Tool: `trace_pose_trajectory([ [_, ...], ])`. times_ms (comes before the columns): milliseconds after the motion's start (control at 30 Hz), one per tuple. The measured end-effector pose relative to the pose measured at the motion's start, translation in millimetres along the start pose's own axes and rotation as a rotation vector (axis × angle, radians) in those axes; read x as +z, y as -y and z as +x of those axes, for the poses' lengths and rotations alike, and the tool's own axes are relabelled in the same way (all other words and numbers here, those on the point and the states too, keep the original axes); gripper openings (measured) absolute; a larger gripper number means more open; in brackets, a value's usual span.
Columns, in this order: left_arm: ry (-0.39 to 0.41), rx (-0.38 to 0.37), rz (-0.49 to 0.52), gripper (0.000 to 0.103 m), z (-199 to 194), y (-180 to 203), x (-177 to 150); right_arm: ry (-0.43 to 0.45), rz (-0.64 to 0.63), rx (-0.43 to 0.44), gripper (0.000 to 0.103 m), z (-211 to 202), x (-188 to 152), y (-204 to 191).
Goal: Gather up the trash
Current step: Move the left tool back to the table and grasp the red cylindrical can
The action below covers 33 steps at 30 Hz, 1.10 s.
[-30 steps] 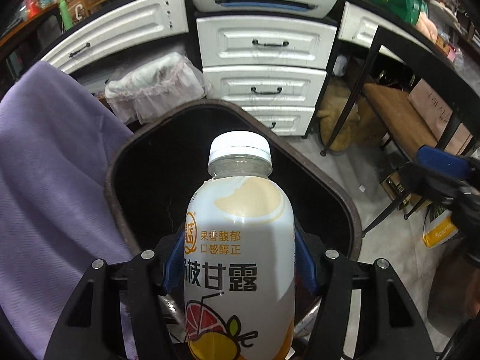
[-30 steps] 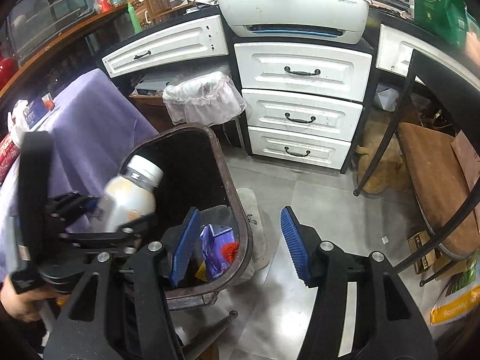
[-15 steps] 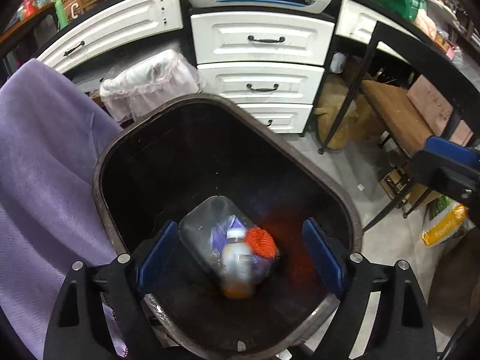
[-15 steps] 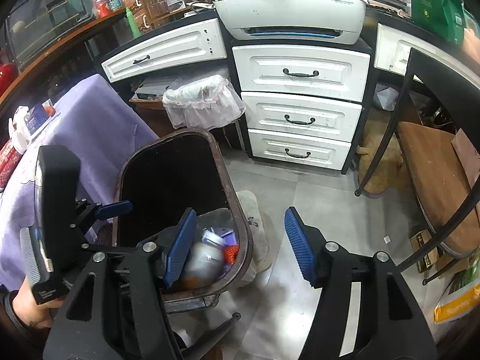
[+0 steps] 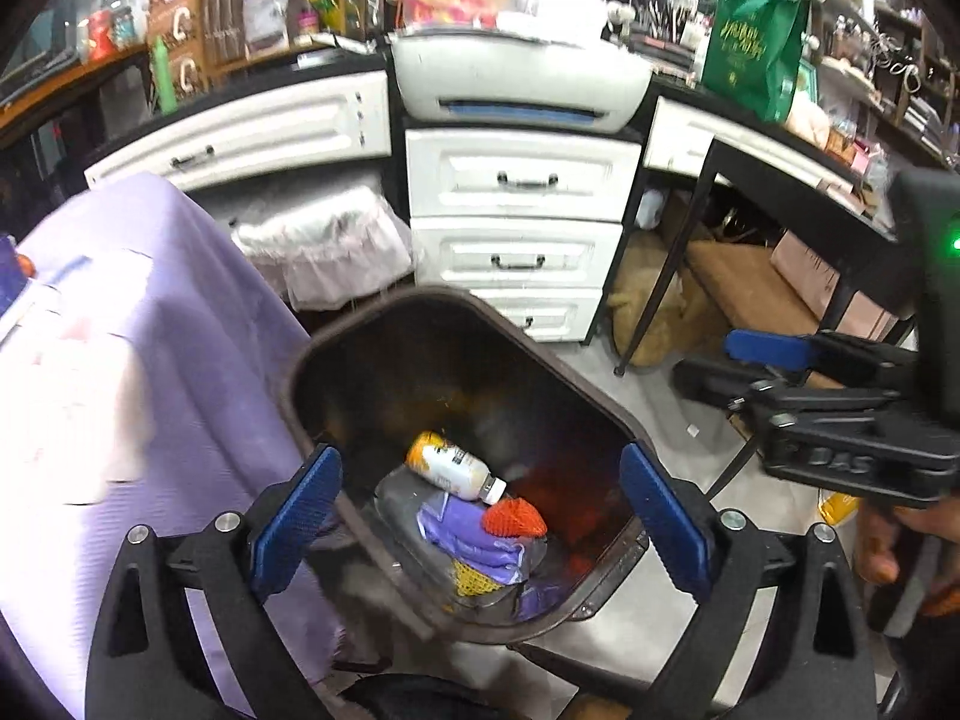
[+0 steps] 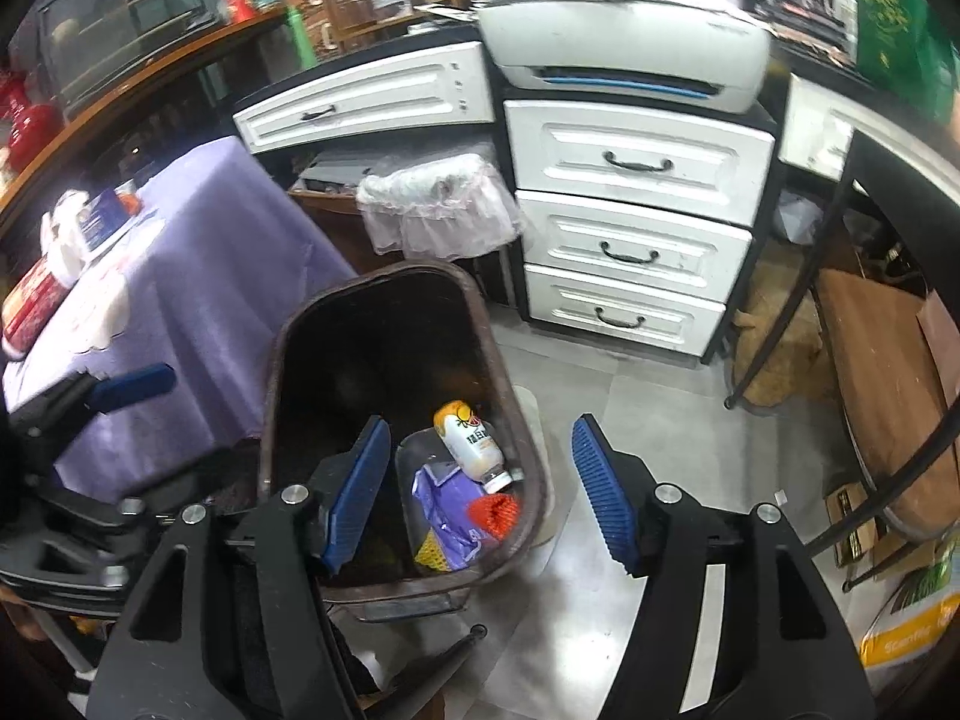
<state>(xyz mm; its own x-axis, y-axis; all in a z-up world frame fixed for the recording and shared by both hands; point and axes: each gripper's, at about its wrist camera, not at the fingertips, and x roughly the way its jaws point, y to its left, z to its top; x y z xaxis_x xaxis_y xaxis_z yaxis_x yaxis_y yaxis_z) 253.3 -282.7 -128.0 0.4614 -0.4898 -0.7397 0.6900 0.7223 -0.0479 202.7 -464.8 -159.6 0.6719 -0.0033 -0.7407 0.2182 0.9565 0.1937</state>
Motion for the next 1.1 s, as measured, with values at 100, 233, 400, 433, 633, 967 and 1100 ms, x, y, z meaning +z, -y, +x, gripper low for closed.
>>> trace_pose_trajectory([
  [100,0.044,0.005,0.021,0.095,-27,-6,1,0.002,-0.035,0.049,0.065,-6,8,-19],
  [233,0.081,0.038,0.054,0.097,-57,-20,-2,0.005,-0.088,0.106,0.067,-12,19,-47],
  [400,0.104,0.103,0.059,0.097,-88,-47,-12,0.012,-0.186,0.181,0.067,-21,28,-96],
  [433,0.106,0.112,0.053,0.097,-93,-53,-15,0.013,-0.211,0.199,0.067,-23,29,-108],
  [633,0.099,0.203,0.042,0.097,-125,-101,-32,0.001,-0.335,0.287,0.067,-28,32,-168],
  [967,0.043,0.338,0.038,0.097,-163,-194,-48,-0.027,-0.438,0.382,0.067,-22,38,-240],
  [1100,-0.042,0.361,0.052,0.097,-167,-233,-35,-0.034,-0.454,0.396,0.067,-16,38,-257],
])
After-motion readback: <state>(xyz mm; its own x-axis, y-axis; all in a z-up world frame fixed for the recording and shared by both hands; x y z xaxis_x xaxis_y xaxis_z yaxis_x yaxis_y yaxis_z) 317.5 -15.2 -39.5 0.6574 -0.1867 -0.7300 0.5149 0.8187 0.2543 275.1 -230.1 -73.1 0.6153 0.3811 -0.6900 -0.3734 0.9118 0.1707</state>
